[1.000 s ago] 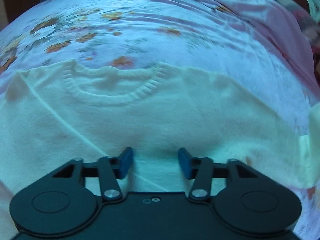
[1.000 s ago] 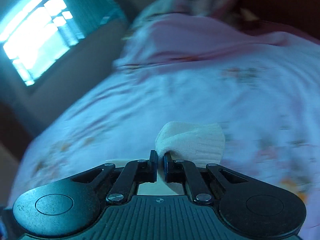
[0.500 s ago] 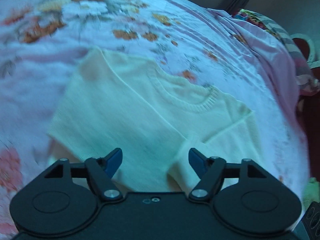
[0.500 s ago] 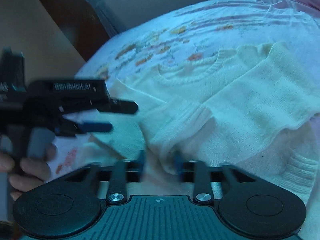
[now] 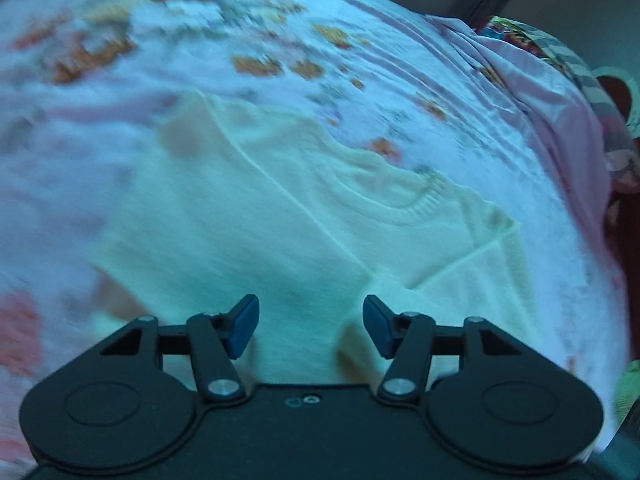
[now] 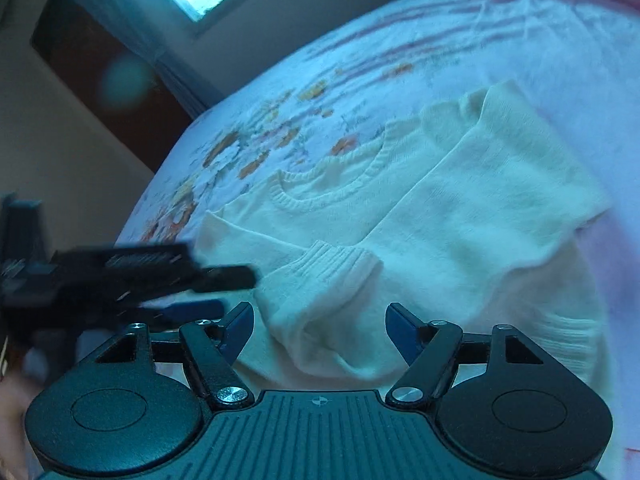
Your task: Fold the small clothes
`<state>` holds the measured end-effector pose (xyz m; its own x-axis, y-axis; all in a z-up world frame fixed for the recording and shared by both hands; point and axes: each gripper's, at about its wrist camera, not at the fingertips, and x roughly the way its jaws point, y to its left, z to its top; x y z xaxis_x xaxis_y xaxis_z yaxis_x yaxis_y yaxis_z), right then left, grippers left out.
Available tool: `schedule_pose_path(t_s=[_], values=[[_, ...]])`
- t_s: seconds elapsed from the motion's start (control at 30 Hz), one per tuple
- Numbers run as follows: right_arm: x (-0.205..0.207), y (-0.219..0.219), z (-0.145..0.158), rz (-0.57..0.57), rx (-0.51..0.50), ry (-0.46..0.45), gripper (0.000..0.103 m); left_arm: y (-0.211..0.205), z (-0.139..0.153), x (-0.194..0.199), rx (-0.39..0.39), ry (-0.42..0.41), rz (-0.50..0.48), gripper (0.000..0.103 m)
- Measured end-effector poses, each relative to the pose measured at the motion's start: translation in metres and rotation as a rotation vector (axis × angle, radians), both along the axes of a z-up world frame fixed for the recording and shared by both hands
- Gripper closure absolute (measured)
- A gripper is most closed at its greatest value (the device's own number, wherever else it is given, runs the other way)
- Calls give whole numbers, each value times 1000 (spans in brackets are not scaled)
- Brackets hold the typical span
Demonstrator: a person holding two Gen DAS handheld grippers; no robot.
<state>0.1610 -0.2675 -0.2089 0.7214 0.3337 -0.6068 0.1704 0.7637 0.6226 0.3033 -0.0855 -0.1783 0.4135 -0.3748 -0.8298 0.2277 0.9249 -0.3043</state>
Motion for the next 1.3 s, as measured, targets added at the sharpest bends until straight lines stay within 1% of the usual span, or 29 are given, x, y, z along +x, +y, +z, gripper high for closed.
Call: schedule_pose_path(t_s=[0.03,0.07,0.1,0.13,0.2,0.23,0.27,0.3,0.37,0.4,0.43,0.47,0.5,0.53,0.57,0.6,0.63,0.7,0.77,0.83,0.9,0.97,1.03,1.07,1.13,1.2,1.27,1.3], values=[[9,1,-5,-14,8,13,38,7,4,-1,23,-22,7,48],[19,3,-9,-34,-9,41,66,13,7,-1,47,-32,12,48],[27,4,-11,-44,-18,61,79,19,9,1,60,-24,13,48],[34,5,-14,-43,-14,73,86,24,8,2,58,-12,18,48],[40,13,-14,-26,-60,79,86,31,7,5,64,8,27,49],[39,18,-10,-4,-77,60,90,35,6,6,65,15,31,49],[34,27,-4,40,-92,28,95,39,6,6,49,25,33,49],[29,36,2,83,-110,0,95,44,6,6,21,40,34,48],[11,69,14,221,-183,-74,95,53,7,5,-36,63,35,43],[2,88,16,298,-240,-95,95,57,8,3,-64,69,36,31],[-5,107,12,370,-300,-97,95,59,8,0,-86,78,38,20],[-10,123,5,436,-345,-75,94,61,8,-2,-108,89,33,18],[-15,129,1,452,-359,-69,94,62,6,-5,-124,104,24,17],[-21,132,-2,445,-363,-72,89,61,3,-8,-137,126,13,17],[-27,130,-2,433,-346,-81,77,60,0,-11,-143,152,8,17],[-33,124,-1,409,-315,-85,70,60,-5,-13,-144,173,7,17],[-37,118,0,385,-302,-82,57,59,-8,-16,-142,185,5,18],[-48,105,5,331,-300,-92,56,59,-13,-22,-134,190,-1,18],[-51,93,9,270,-317,-78,56,57,-18,-30,-119,199,-14,24],[-57,77,9,209,-303,-71,56,57,-23,-39,-119,206,-32,31],[-61,62,11,145,-306,-54,56,56,-25,-46,-106,191,-45,37],[-65,49,10,102,-288,-46,56,54,-27,-51,-94,174,-54,52],[-69,39,12,55,-286,-42,56,52,-28,-54,-95,164,-57,94],[-72,35,14,31,-300,-48,56,52,-28,-56,-103,158,-53,95],[-76,22,19,-27,-329,-56,56,52,-17,-62,-113,100,-39,95],[-77,9,23,-87,-371,-61,56,52,2,-66,-127,23,-39,95],[-70,-4,26,-136,-421,-53,56,60,20,-65,-169,-21,-23,95],[-69,-14,26,-161,-441,-53,56,65,27,-66,-174,-47,-19,95]])
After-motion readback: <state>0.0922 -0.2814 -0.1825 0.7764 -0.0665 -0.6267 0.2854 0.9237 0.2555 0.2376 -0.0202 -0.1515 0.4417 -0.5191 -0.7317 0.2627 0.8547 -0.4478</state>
